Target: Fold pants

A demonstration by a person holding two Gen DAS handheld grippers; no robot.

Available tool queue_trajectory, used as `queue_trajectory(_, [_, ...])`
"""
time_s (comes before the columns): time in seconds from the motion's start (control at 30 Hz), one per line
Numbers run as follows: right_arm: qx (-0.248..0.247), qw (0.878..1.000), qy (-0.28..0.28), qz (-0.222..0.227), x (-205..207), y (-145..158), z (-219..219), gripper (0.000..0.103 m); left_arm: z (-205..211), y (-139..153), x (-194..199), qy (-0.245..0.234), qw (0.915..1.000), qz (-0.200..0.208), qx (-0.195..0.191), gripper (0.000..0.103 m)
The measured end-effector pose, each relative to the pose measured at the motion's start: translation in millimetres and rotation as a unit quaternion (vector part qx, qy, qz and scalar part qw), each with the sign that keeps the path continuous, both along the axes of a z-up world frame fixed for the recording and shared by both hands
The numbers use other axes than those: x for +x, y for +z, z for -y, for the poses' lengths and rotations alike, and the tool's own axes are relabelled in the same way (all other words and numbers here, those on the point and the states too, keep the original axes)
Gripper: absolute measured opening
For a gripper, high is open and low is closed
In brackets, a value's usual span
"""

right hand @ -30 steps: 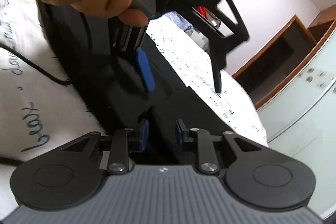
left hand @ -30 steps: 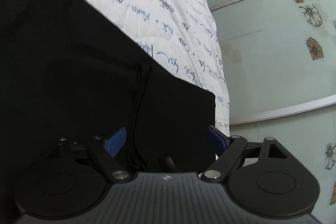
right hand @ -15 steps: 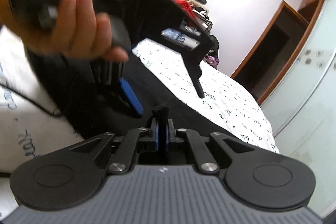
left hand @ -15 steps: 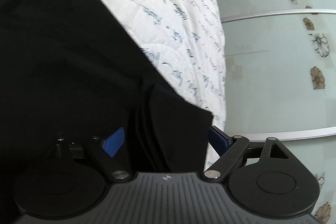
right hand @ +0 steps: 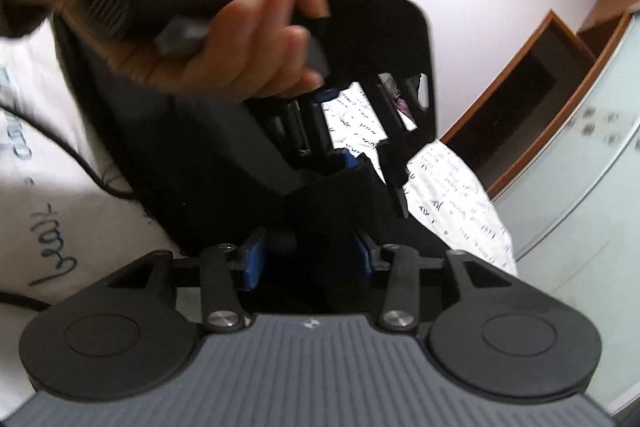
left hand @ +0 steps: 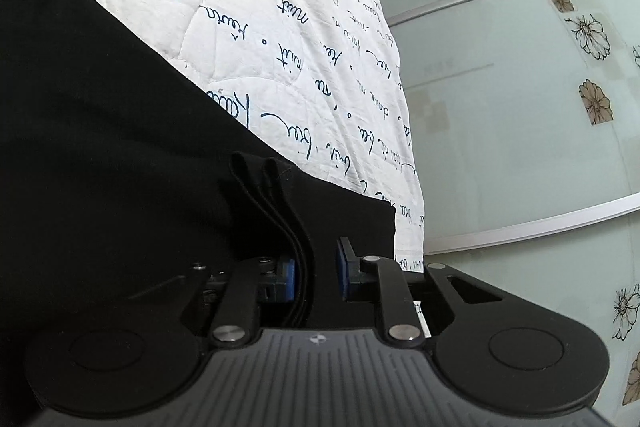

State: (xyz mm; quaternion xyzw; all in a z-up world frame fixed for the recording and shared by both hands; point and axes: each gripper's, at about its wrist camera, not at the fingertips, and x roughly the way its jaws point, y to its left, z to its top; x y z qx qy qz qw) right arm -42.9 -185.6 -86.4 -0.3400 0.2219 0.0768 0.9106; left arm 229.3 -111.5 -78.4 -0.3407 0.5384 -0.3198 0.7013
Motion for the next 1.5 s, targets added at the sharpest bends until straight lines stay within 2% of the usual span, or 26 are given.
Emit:
queue_trajectory(0.07, [0.000,1.000,-0.006,0.004,5.9,-4.0,-3.7,0.038,0.9,0.3,-1.1,-0.001,1.0000,0.004,0.003,0.019])
queue_trajectory(0.1, [0.003,1.000,-0.013,0.003,9.0,-5.7,-4.8,0.033,1.1,1.1,-1.9,-0.001,1.0000,0.007,0.006,0.019])
queue_trajectory(0.13, [0.004,1.000,-0.022,0.003,13.0,-7.8,-4.8,0.027,3.5,0.7,-0.8,-0.002,0.9999,0.010,0.009,0.019])
queue_trajectory(0.17, [0.003,0.999,-0.032,0.005,15.5,-8.7,-4.9,0.008,5.9,1.5,-1.1,-0.001,0.9998,0.016,0.013,0.019])
queue_trajectory(0.2, [0.002,0.999,-0.040,0.010,16.9,-9.0,-4.5,0.005,5.4,4.0,-2.1,0.001,0.9994,0.027,0.022,0.019])
queue_trajectory(0.3, [0.011,0.999,-0.041,0.022,11.6,-1.9,-5.6,0.005,6.6,13.3,-5.1,0.008,0.9968,0.064,0.047,0.016])
queue_trajectory(0.63, [0.048,0.998,-0.009,0.029,8.9,18.3,-20.9,0.005,-24.7,22.6,-15.0,0.029,0.9931,0.093,0.065,0.016])
queue_trajectory(0.77, [0.066,0.998,0.011,0.020,12.5,18.7,-27.3,0.005,-38.8,27.8,-23.0,0.041,0.9876,0.119,0.094,0.016])
queue_trajectory(0.93, [0.081,0.996,0.029,0.012,23.3,16.2,-33.5,0.005,-50.3,25.3,-24.4,0.061,0.9760,0.150,0.145,0.016])
queue_trajectory(1.03, [0.097,0.995,0.035,0.001,30.4,13.2,-37.5,0.005,-55.8,18.5,-18.8,0.061,0.9745,0.143,0.162,0.016])
queue_trajectory(1.13, [0.107,0.993,0.030,-0.046,43.3,1.5,-37.0,0.011,-70.3,18.0,-18.1,0.078,0.9742,0.118,0.176,0.018])
queue_trajectory(1.23, [0.115,0.990,0.046,-0.063,36.3,8.1,-29.9,0.012,-94.4,29.4,-27.7,0.103,0.9635,0.132,0.208,0.020])
queue_trajectory(1.3, [0.125,0.989,0.058,-0.054,29.1,25.3,-14.5,0.012,-114.6,39.4,-36.6,0.121,0.9563,0.140,0.227,0.029])
queue_trajectory(1.33, [0.132,0.989,0.052,-0.044,26.3,34.8,-2.7,0.012,-124.7,44.6,-41.5,0.131,0.9522,0.145,0.235,0.045])
queue_trajectory(1.37, [0.141,0.989,0.037,-0.034,27.8,42.7,10.1,0.012,-135.0,50.5,-47.8,0.142,0.9460,0.155,0.247,0.072])
queue_trajectory(1.4, [0.148,0.989,0.015,-0.023,32.3,48.5,24.5,0.012,-144.3,56.8,-54.8,0.156,0.9364,0.169,0.265,0.082])
queue_trajectory(1.43, [0.152,0.988,-0.016,-0.013,41.1,52.1,41.9,0.012,-152.3,63.6,-63.3,0.169,0.9229,0.189,0.290,0.087])
queue_trajectory(1.5, [0.145,0.986,-0.077,-0.008,66.4,51.1,74.1,0.012,-163.4,75.2,-77.3,0.175,0.8939,0.222,0.348,0.087])
